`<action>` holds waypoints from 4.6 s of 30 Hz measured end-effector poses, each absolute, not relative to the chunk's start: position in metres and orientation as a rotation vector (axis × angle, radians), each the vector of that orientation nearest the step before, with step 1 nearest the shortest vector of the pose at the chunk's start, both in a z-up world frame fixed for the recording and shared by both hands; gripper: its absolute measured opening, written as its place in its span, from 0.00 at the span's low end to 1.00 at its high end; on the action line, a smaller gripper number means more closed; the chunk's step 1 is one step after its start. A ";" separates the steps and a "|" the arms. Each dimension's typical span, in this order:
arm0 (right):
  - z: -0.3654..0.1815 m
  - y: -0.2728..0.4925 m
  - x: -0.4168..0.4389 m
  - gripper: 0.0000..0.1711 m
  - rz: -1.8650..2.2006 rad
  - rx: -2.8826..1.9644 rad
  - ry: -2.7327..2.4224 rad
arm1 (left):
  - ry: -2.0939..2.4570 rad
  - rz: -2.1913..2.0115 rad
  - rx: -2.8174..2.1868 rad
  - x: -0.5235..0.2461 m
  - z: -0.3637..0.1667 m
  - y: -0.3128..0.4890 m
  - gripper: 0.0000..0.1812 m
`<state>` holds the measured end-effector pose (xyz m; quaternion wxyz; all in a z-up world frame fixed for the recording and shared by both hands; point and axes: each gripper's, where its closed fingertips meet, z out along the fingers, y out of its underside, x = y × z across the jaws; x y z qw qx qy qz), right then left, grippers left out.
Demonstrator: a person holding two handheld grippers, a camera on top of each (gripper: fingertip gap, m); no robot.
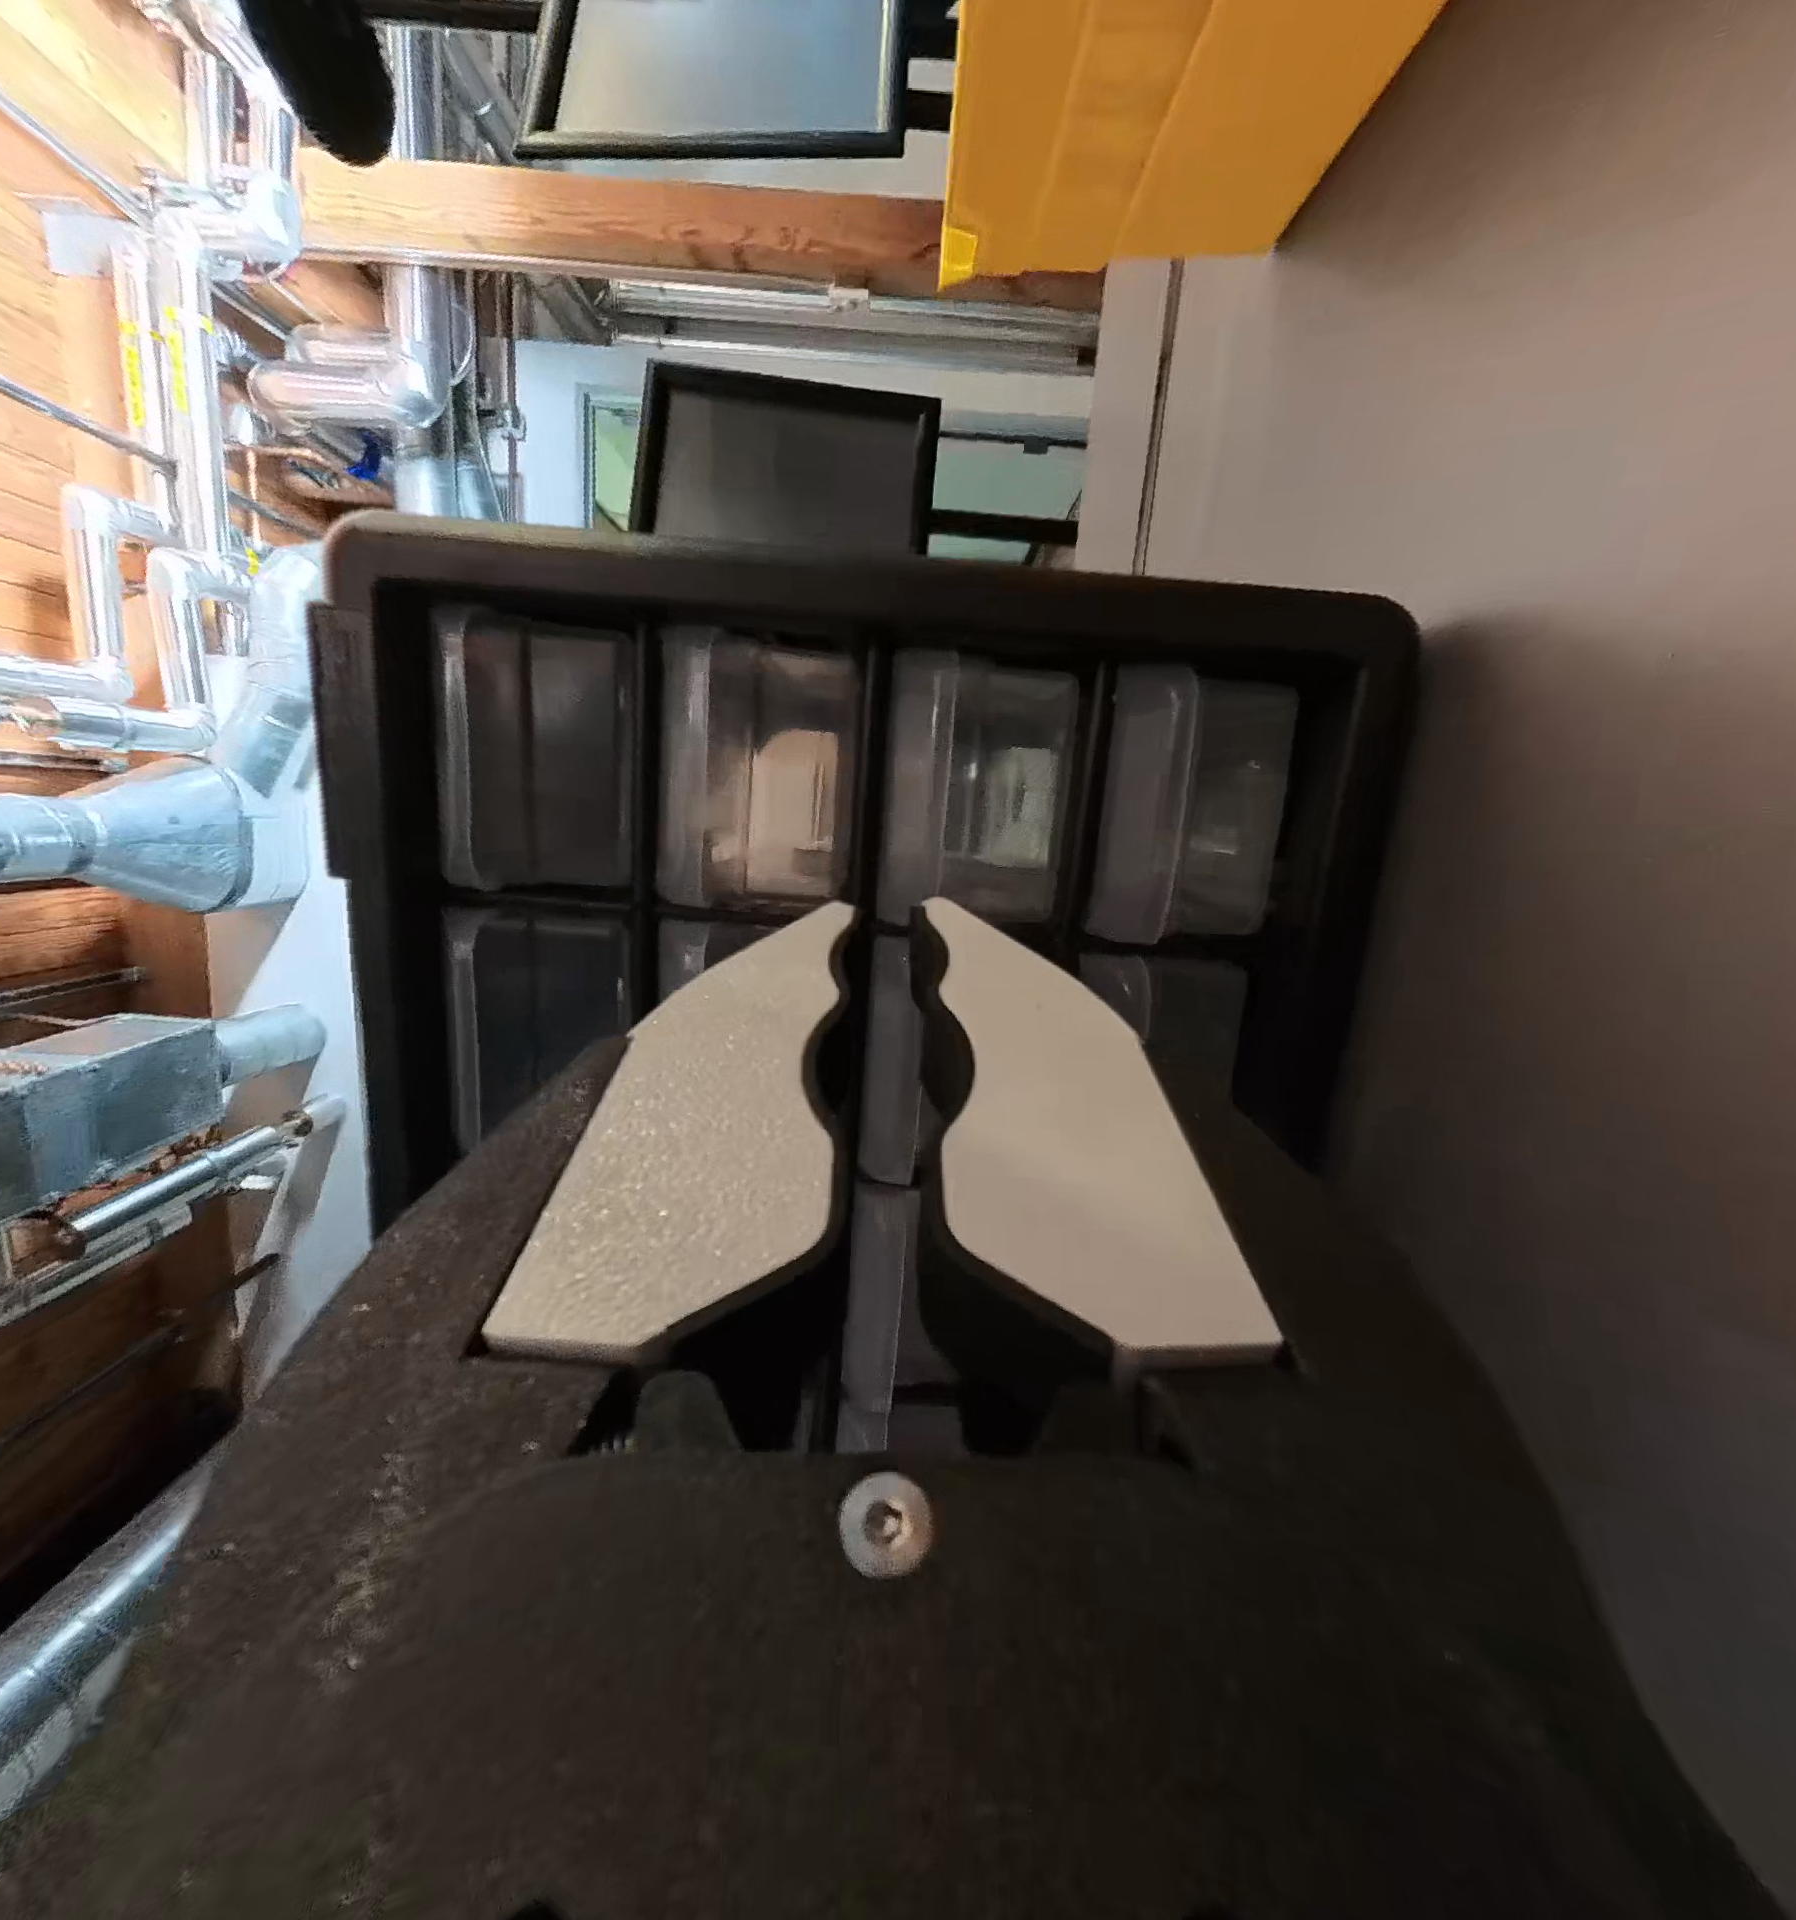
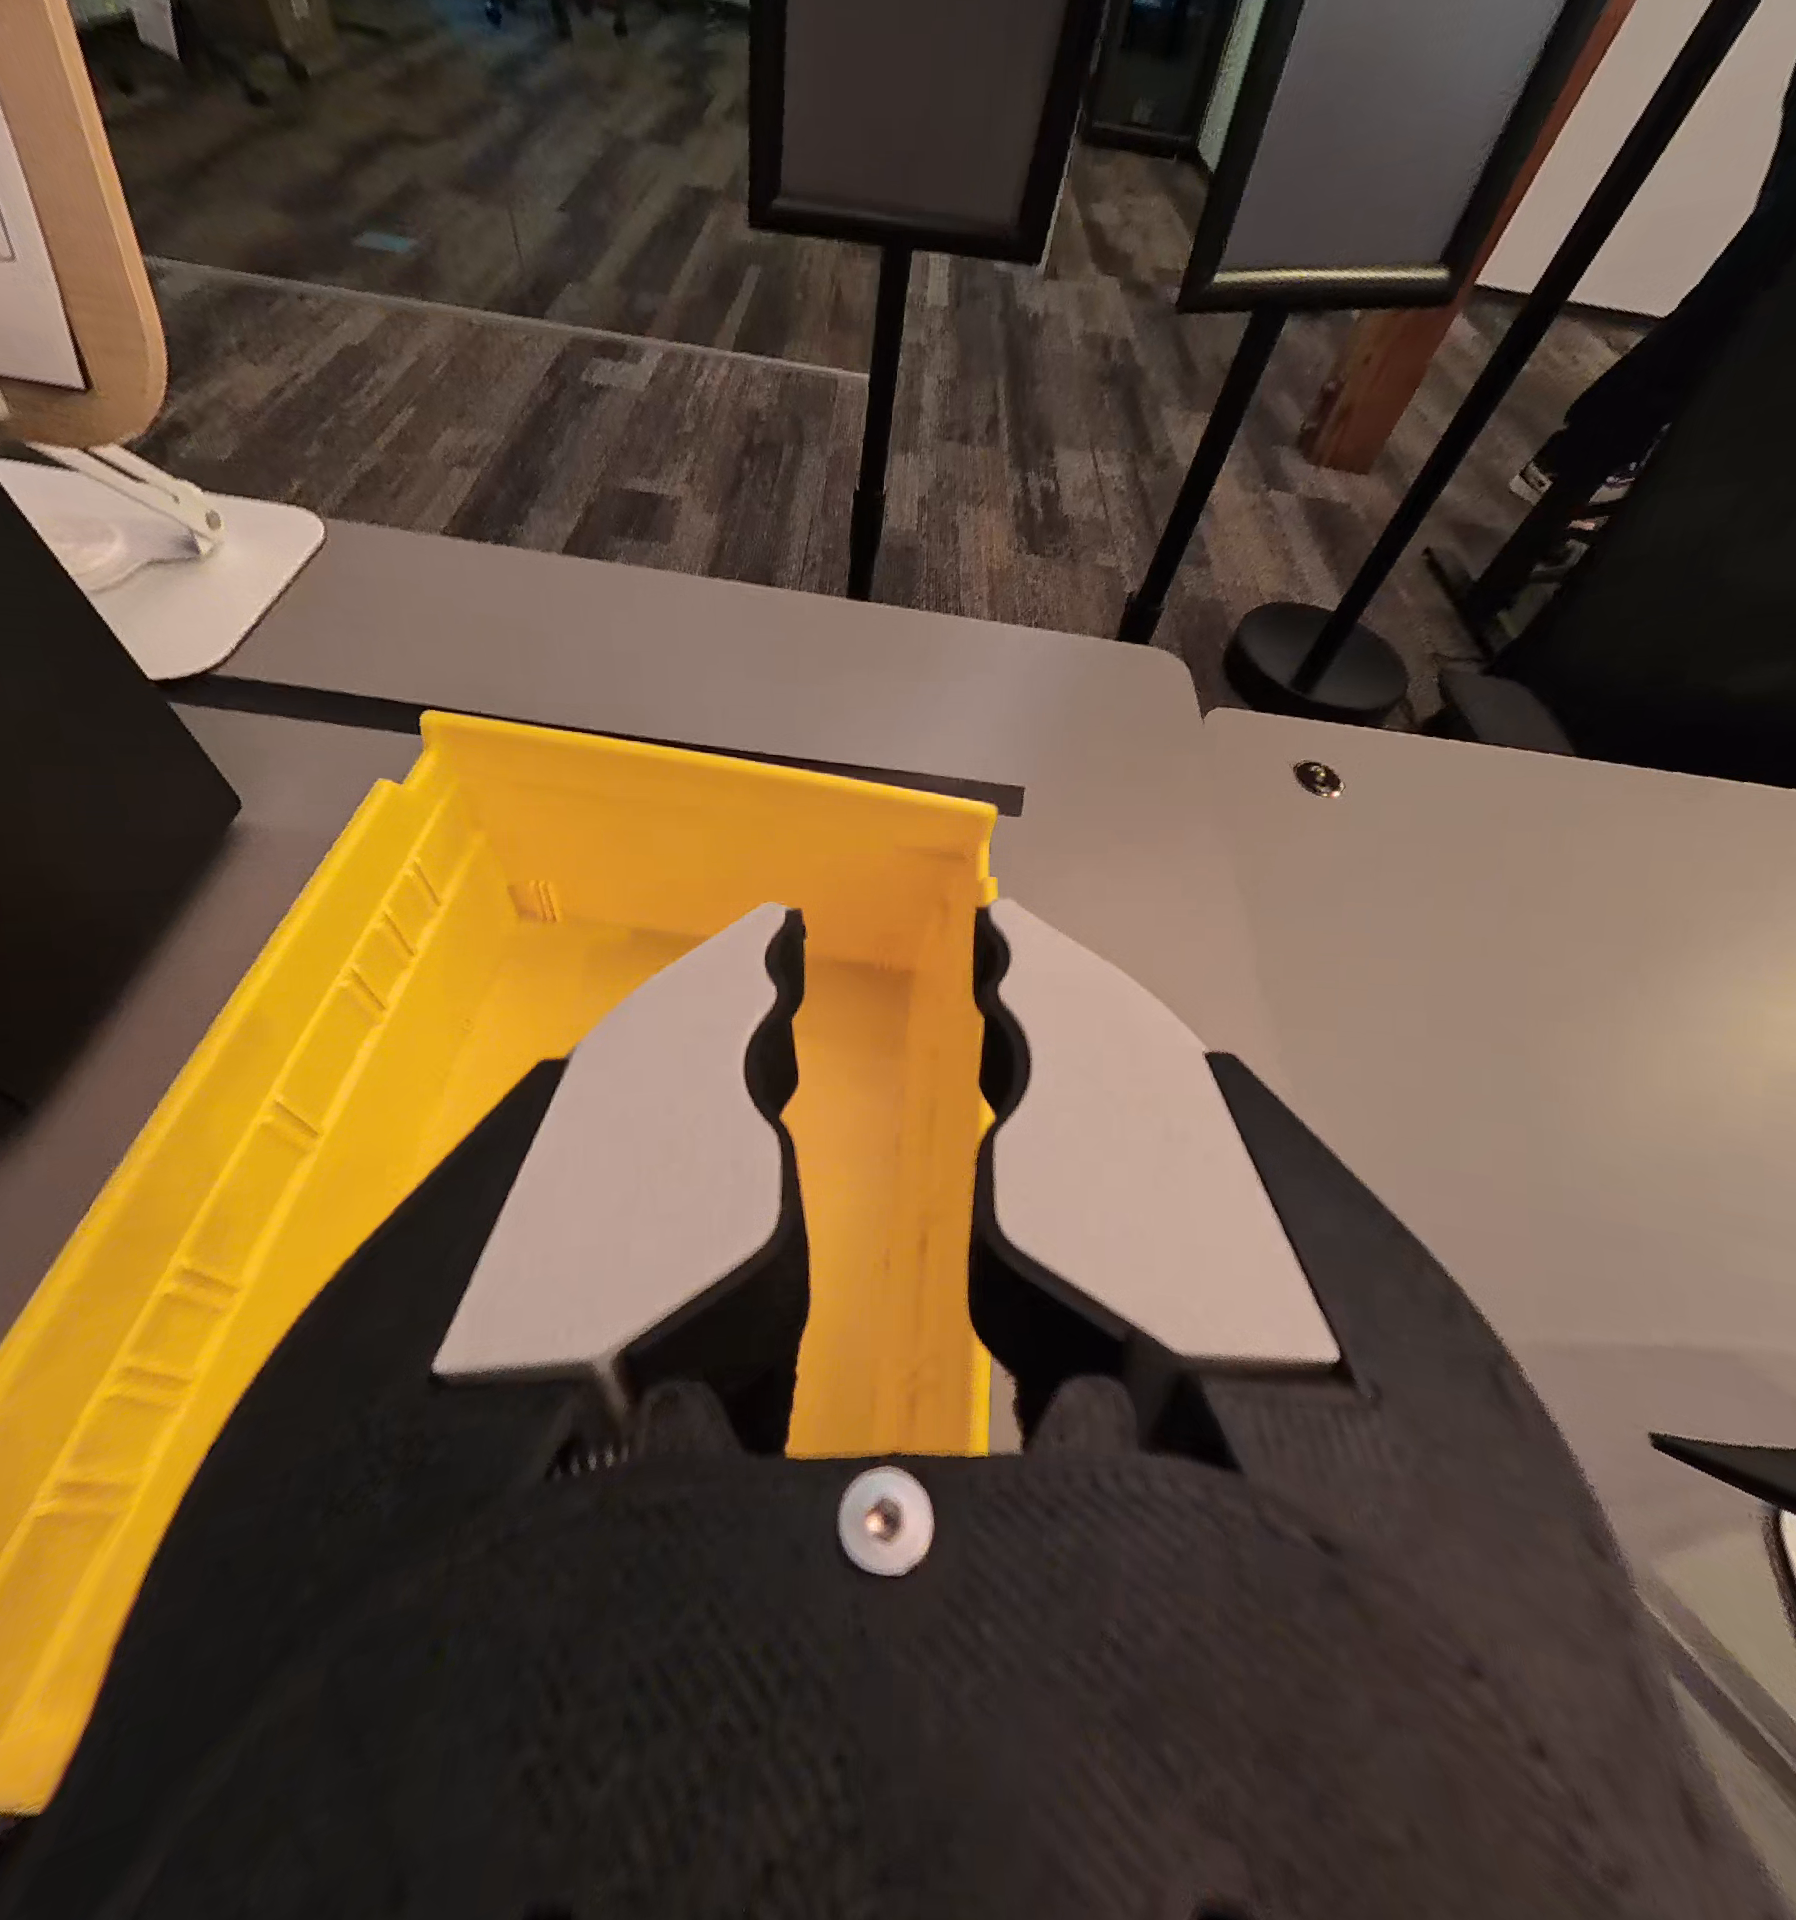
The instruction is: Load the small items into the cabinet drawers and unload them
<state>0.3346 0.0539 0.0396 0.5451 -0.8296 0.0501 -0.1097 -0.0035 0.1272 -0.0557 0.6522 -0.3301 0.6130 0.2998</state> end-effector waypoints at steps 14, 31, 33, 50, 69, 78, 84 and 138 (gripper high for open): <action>0.019 0.073 0.313 0.19 -0.359 -2.117 -0.021 | 1.379 0.525 -0.942 0.003 -0.064 0.137 0.08; 0.045 0.074 0.308 0.23 -0.461 -2.023 -0.018 | 1.098 0.185 -1.243 -0.040 0.012 0.127 0.11; 0.037 0.068 0.323 0.25 -0.475 -2.054 0.050 | 1.004 0.175 -1.238 -0.067 0.053 0.135 0.10; -0.101 0.001 0.359 0.18 0.022 -2.599 0.371 | 0.501 0.228 -2.164 -0.370 0.048 0.232 0.27; -0.126 -0.017 0.308 0.06 0.175 -3.028 0.250 | 0.191 0.312 -2.483 -0.512 -0.014 0.239 0.28; -0.144 -0.001 0.309 0.04 0.272 -3.057 0.481 | 0.263 0.028 -2.671 -0.499 -0.067 0.246 0.36; -0.145 -0.002 0.301 0.03 0.236 -3.120 0.447 | 0.284 0.088 -2.797 -0.506 -0.091 0.243 0.27; -0.072 -0.046 -0.093 0.02 0.608 -3.118 -0.726 | 0.062 -0.377 -2.977 -0.709 -0.018 0.146 0.04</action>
